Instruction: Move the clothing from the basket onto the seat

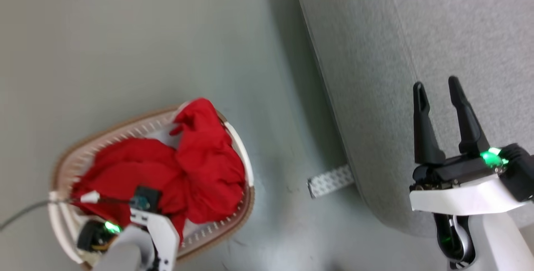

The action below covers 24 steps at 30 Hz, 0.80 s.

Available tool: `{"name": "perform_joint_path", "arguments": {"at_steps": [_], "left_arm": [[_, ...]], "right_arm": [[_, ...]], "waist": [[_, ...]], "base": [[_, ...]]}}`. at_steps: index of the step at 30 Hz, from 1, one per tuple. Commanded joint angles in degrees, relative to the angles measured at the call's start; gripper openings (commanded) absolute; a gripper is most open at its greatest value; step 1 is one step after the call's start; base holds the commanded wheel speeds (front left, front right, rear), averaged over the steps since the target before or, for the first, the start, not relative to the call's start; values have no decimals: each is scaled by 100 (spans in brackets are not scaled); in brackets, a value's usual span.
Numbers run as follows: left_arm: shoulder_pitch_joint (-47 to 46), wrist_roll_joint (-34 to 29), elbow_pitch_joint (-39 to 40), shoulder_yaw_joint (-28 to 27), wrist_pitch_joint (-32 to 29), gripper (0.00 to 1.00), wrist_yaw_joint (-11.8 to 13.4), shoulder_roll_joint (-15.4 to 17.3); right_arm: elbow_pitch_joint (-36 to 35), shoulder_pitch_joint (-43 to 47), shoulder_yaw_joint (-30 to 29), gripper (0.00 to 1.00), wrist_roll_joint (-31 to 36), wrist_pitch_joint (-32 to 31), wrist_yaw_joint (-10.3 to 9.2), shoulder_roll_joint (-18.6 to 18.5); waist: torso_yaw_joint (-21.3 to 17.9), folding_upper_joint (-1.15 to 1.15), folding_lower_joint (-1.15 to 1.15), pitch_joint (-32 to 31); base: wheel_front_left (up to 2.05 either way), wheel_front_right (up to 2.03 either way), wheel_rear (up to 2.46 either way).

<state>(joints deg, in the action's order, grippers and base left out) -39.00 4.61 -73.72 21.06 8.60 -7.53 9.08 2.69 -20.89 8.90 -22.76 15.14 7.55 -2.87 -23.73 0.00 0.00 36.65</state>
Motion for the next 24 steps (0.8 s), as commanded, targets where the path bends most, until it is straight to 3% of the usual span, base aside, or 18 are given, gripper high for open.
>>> {"name": "perform_joint_path", "arguments": {"at_steps": [1,15,24], "left_arm": [[160,97,-18,-14,131,0,17,-77],[792,865,373,259,659,0,15,-556],[1164,1397,1694,469,656,0,14,-548]], "right_arm": [[62,106,-26,100,112,0,-12,-5],[388,576,-97,100,401,0,-12,-8],[493,865,-66,100,419,0,-12,-9]], "waist": [[276,0,0,-516],[1249,0,0,-2147],[1749,0,0,-2814]], "base": [[0,0,0],[0,0,0],[0,0,0]]}}
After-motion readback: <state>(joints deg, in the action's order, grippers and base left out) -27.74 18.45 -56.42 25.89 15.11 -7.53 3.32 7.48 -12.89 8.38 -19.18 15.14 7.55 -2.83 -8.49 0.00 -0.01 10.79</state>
